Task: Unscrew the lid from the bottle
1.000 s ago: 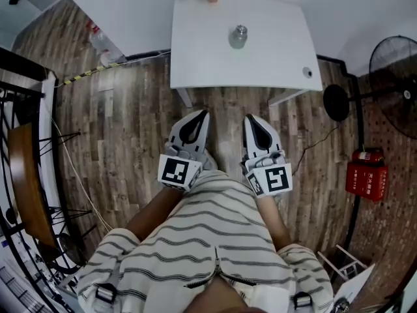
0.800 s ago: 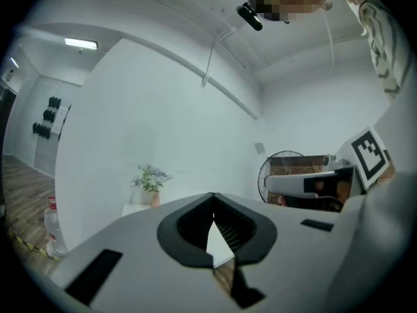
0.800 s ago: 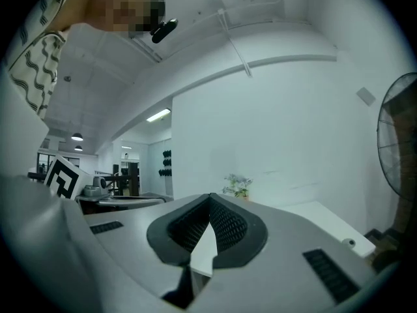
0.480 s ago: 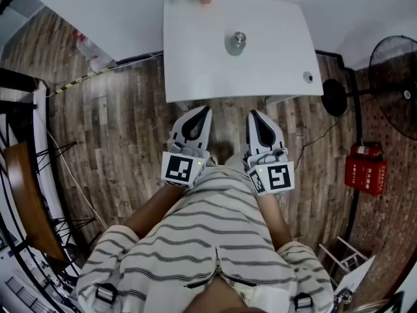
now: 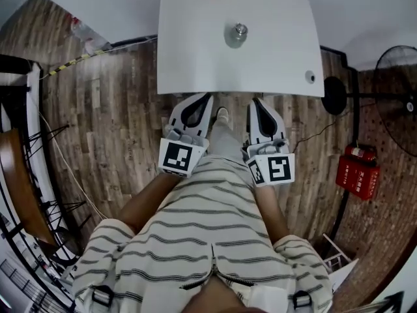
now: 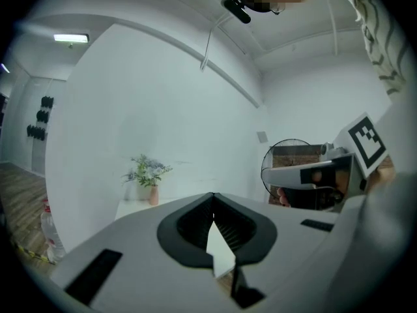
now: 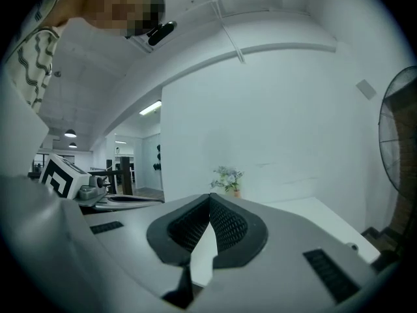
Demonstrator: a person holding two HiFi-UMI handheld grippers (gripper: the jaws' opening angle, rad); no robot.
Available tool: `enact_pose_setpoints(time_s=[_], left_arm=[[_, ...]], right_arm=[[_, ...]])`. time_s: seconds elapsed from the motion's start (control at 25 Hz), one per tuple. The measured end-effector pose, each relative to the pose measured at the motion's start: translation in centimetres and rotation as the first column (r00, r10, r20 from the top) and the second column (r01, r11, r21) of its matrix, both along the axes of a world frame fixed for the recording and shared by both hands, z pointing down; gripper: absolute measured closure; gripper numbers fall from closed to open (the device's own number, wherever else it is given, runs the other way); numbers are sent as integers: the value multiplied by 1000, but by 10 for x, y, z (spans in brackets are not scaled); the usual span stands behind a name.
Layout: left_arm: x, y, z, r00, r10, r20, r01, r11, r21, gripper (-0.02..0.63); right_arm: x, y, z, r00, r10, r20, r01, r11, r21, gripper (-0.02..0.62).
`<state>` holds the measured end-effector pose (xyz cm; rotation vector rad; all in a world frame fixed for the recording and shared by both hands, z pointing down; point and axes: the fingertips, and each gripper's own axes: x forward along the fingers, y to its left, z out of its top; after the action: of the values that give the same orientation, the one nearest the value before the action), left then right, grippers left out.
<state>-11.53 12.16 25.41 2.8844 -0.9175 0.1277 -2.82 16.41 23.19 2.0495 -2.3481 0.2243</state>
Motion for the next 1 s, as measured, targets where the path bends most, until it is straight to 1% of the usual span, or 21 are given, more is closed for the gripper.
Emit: enact_pose_setpoints(time_s=[0.16, 0.32, 0.48, 0.76, 0.92, 1.0], left_arm=[[21, -23, 3, 999, -31, 7, 31, 999, -8, 607], [40, -49, 14, 997, -62, 34, 62, 998, -9, 607], [62, -67, 33, 996, -73, 60, 75, 997, -29, 607], [99, -108, 70, 991, -96, 97, 104, 991, -80, 607], [115, -125, 86, 988, -124, 91, 134, 985, -113, 607], [121, -131, 97, 986, -130, 101, 142, 982, -123, 606]], right_arm=[[22, -28, 8, 999, -39, 19, 39, 999, -22, 588], [36, -56, 26, 996, -85, 40, 87, 995, -55, 588], [50, -73, 37, 992, -125, 32, 127, 990, -69, 588], [89, -123, 70, 989, -133, 65, 141, 982, -125, 589], [105, -147, 90, 986, -141, 88, 153, 976, -157, 591], [108, -157, 103, 985, -140, 101, 156, 972, -176, 592]])
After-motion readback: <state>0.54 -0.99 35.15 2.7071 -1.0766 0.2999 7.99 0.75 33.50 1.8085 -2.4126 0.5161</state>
